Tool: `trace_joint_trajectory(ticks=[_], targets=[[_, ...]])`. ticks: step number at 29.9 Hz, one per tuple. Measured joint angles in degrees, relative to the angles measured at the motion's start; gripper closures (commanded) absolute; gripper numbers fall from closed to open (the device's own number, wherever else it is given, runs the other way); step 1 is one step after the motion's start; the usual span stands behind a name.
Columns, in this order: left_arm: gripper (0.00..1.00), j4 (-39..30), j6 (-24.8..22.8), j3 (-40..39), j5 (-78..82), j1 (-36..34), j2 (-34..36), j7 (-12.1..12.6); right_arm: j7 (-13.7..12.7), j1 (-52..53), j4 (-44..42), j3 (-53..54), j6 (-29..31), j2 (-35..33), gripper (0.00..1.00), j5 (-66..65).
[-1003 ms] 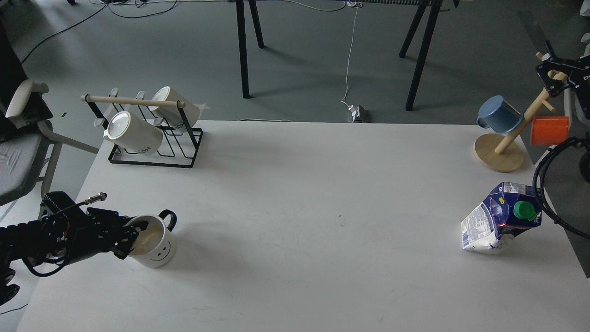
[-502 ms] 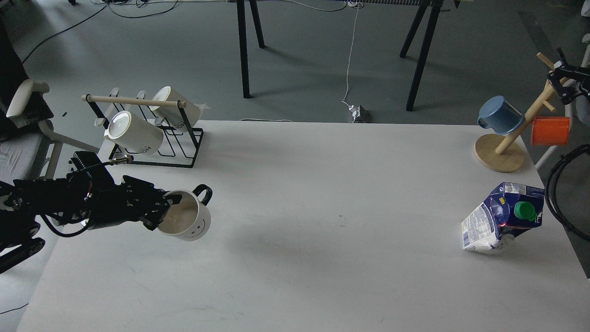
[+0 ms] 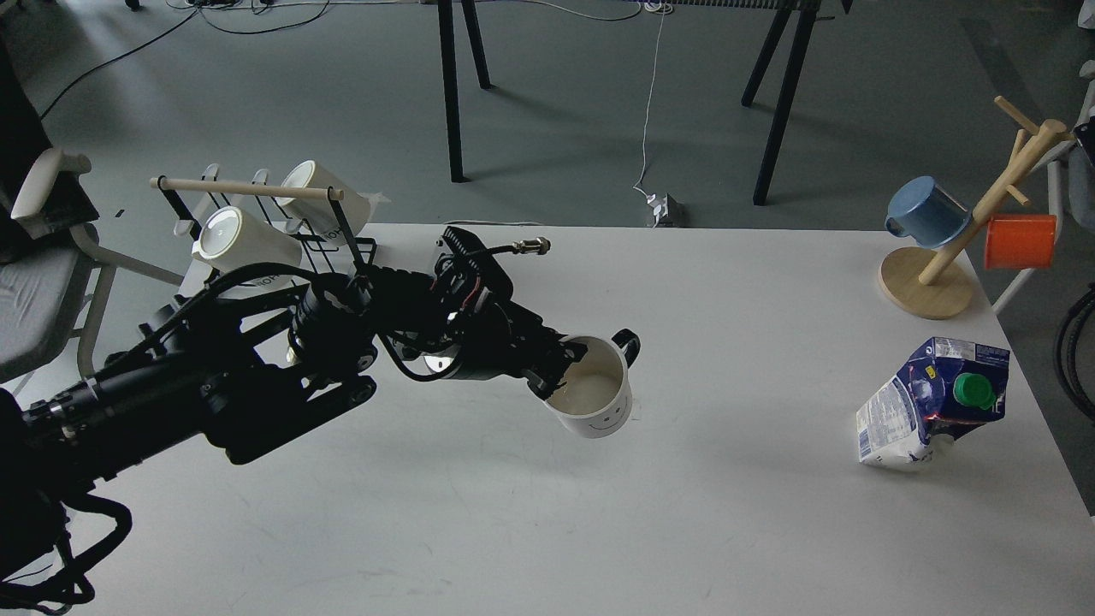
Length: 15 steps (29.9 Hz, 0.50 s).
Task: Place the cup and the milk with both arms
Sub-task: 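Carry the mug with the left hand toward the table center, then release the mug at the table center and lift the left arm away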
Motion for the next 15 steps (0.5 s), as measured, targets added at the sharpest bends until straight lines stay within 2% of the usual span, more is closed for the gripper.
trace_joint_trajectory(ticks=[5,13,15], targets=[[0.94,3.24,-0.24,0.62,3.23,0.89,-4.67,0.21,-0.05,-0.05,-0.01,0.15,0.0,-0.81,0.01,-0.01],[0.87,3.16,-0.3,3.92,3.42,5.04,-4.29,0.26,-0.04,-0.11,0.08,0.2,0.0,-0.9,0.01,0.0],[0.83,3.2,-0.27,3.97,3.42,5.46,-4.33,0.38,-0.01,-0.14,0.08,0.2,0.0,-0.9,0.01,0.03]])
